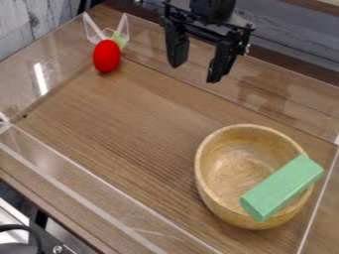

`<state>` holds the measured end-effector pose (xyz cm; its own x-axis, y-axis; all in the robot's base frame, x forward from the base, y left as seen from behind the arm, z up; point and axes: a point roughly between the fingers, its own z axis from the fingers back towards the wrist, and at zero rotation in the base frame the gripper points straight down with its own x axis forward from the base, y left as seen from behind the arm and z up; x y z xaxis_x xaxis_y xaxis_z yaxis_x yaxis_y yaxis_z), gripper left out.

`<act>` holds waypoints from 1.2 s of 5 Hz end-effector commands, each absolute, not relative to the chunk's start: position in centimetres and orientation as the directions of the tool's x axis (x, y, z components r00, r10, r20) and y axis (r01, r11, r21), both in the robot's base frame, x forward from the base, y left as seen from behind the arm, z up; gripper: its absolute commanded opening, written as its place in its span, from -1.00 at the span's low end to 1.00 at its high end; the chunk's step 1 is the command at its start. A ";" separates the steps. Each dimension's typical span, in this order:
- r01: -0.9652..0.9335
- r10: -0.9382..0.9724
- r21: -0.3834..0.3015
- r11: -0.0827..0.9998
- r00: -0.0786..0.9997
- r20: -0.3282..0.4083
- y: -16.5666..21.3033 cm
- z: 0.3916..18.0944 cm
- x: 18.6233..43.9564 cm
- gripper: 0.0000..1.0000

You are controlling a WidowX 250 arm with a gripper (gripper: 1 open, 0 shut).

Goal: Move the red object to the right side of the table

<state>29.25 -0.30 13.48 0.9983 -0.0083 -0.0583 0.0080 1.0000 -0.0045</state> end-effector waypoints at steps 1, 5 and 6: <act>-0.061 0.061 -0.005 0.998 0.995 -0.076 0.3 12.6 28.8 1.00; -0.105 0.105 0.012 0.994 0.994 0.019 11.1 11.2 30.2 1.00; -0.122 0.122 0.015 0.992 0.991 0.047 13.7 10.8 31.5 -1.00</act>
<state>30.66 13.28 8.73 0.9913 0.1294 -0.0240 -0.1295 0.9916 -0.0054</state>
